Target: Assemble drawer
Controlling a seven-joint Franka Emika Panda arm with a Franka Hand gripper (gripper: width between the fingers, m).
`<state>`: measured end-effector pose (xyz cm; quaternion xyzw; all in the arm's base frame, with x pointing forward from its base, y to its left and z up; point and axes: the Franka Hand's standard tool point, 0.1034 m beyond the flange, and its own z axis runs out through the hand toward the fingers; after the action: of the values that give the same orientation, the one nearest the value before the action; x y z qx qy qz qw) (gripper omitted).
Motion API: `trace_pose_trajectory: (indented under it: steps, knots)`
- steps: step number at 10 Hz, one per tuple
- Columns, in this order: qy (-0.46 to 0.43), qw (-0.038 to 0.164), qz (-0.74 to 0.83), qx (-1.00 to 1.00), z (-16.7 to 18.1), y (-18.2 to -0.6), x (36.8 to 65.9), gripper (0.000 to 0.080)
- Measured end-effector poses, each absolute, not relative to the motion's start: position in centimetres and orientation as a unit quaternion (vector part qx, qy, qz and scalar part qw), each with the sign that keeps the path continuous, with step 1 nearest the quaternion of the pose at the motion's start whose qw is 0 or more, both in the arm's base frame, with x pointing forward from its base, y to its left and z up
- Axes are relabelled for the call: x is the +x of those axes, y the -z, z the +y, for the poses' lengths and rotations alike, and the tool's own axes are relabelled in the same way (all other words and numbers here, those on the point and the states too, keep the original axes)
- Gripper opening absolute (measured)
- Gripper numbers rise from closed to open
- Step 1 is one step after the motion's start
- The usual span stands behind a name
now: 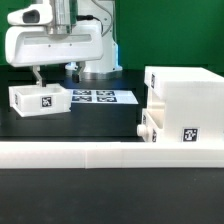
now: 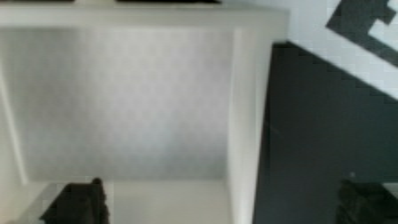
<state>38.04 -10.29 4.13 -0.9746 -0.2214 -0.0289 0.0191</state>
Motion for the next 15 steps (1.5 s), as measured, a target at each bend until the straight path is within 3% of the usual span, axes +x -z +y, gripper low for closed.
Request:
trace_pose_trajectory:
  steps: [4,7,10,11,12,13,14,15]
  knots:
    - [0.029,0.02,-0.23,-0.972,-10.2,-3.4,37.7,0.0648]
    - [0.029,0.024,-0.23,-0.972,-10.8,-1.1,36.4,0.0648]
    - [0.031,0.025,-0.229,-0.973,-10.7,-0.5,36.2,0.0648]
    - [0.032,0.025,-0.229,-0.973,-10.6,-0.5,36.3,0.053]
    - [0.032,0.024,-0.23,-0.972,-10.6,-0.5,36.4,0.0356]
    - [0.032,0.024,-0.23,-0.972,-10.6,-0.5,36.4,0.0356]
    - [0.032,0.025,-0.23,-0.972,-10.6,-0.5,36.4,0.0164]
    - [0.032,0.025,-0.231,-0.972,-10.5,-0.5,36.4,0.0164]
